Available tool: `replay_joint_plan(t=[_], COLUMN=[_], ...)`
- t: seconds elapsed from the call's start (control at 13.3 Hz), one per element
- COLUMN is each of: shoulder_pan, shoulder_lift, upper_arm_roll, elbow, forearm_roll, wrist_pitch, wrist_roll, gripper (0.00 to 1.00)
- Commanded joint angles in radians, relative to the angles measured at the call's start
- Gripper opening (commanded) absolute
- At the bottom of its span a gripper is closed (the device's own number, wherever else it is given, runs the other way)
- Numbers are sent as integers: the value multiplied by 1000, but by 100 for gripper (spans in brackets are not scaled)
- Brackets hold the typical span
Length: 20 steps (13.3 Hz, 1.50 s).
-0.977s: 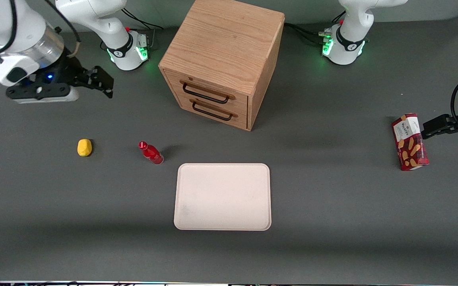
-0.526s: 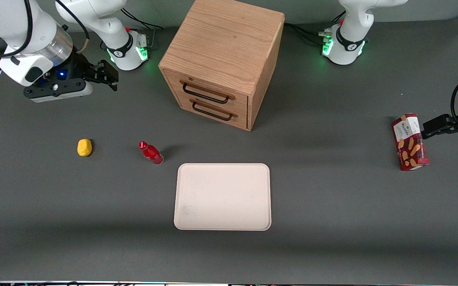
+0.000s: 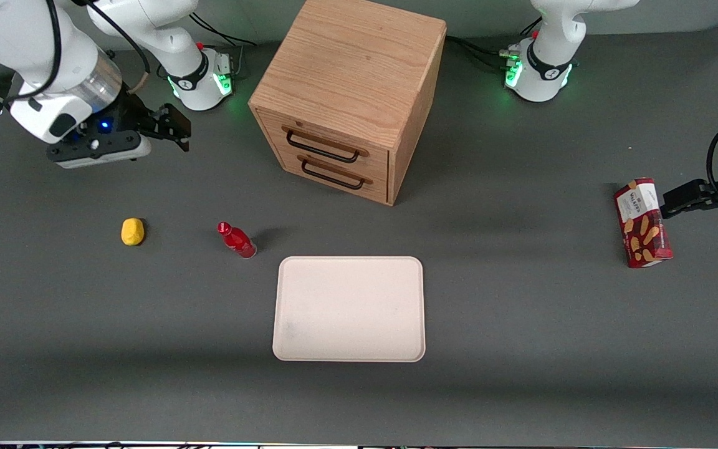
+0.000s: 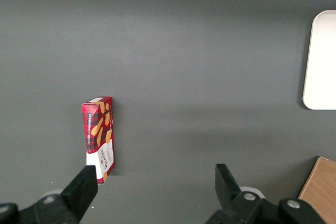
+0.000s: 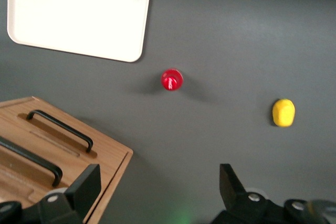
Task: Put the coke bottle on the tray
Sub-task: 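Move the open right gripper down over the red Coca-Cola bottle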
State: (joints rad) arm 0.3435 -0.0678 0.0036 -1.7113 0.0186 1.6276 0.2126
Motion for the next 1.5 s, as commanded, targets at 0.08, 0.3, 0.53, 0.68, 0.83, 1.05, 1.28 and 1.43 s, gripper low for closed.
replay_joint_plan(t=[0.08, 0.3, 0.53, 0.68, 0.83, 1.05, 1.28, 1.43], shoulder_pan=[2, 0, -3, -3, -1, 0, 0, 0], shoulder_lift=[34, 88, 112, 114, 123, 149, 177, 206], upper_arm_roll=[-10, -13, -14, -13, -13, -13, -13, -13], elbow=[-99, -108, -190, -279, -333, -372, -439, -459], forearm_roll=[24, 24, 23, 24, 24, 23, 23, 23], wrist_pitch=[164, 222, 341, 458, 533, 596, 717, 773], wrist_roll=[-16, -16, -16, -15, -15, -15, -15, -15], gripper=[100, 100, 100, 100, 100, 100, 100, 100])
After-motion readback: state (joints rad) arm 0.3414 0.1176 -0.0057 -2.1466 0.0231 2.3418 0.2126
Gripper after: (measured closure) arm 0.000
